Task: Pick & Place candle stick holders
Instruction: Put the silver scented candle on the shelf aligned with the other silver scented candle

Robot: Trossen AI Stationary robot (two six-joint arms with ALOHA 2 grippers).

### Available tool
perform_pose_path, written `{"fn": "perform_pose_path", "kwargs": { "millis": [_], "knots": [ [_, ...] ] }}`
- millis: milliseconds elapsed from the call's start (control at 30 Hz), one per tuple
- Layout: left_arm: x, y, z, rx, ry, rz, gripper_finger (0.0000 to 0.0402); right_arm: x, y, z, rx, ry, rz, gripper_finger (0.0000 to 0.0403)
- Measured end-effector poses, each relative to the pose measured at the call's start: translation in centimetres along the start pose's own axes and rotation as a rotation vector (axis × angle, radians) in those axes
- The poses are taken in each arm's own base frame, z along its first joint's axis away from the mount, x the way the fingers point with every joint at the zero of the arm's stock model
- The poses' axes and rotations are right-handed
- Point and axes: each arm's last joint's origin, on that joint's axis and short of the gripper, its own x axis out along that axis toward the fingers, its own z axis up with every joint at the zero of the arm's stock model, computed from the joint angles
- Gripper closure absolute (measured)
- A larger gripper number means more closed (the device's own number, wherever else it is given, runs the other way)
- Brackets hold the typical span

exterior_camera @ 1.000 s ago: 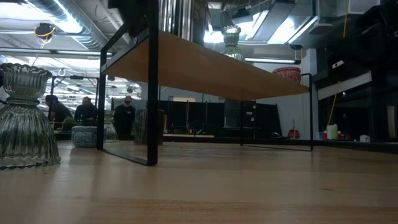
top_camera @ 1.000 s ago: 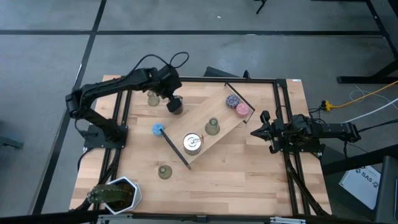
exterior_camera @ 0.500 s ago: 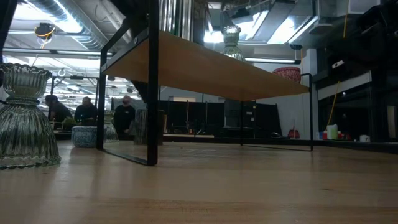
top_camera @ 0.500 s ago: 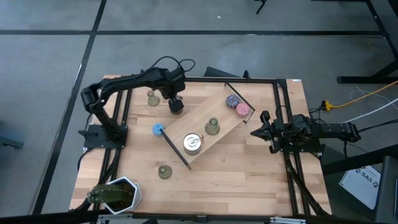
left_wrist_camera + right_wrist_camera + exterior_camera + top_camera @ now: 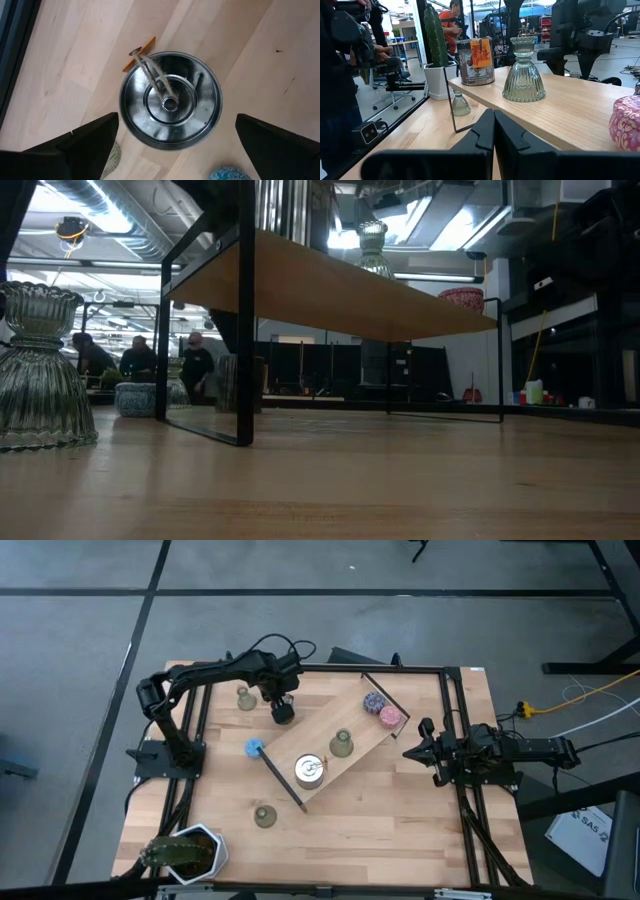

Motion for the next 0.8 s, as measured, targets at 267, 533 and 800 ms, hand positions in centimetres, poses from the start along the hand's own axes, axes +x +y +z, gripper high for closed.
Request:
{"fn": "perform_pose_path", "kwargs": {
  "millis": [267,533,800],
  "knots": [
    [0.00,0.00,0.08,0.014,-0.008,-0.003,0.0001,0.00,0.00,0.00,0.000,0.000,0.000,0.0393],
    [0.00,0.00,0.08,0.023,-0.008,-0.003,0.0001,0.00,0.00,0.00,0.000,0.000,0.000,0.0393],
    [-0.26,0.16,-0.08,0.023,0.016,-0.012,0.0001,0.00,0.00,0.00,0.000,0.000,0.000,0.0393]
  ]
}}
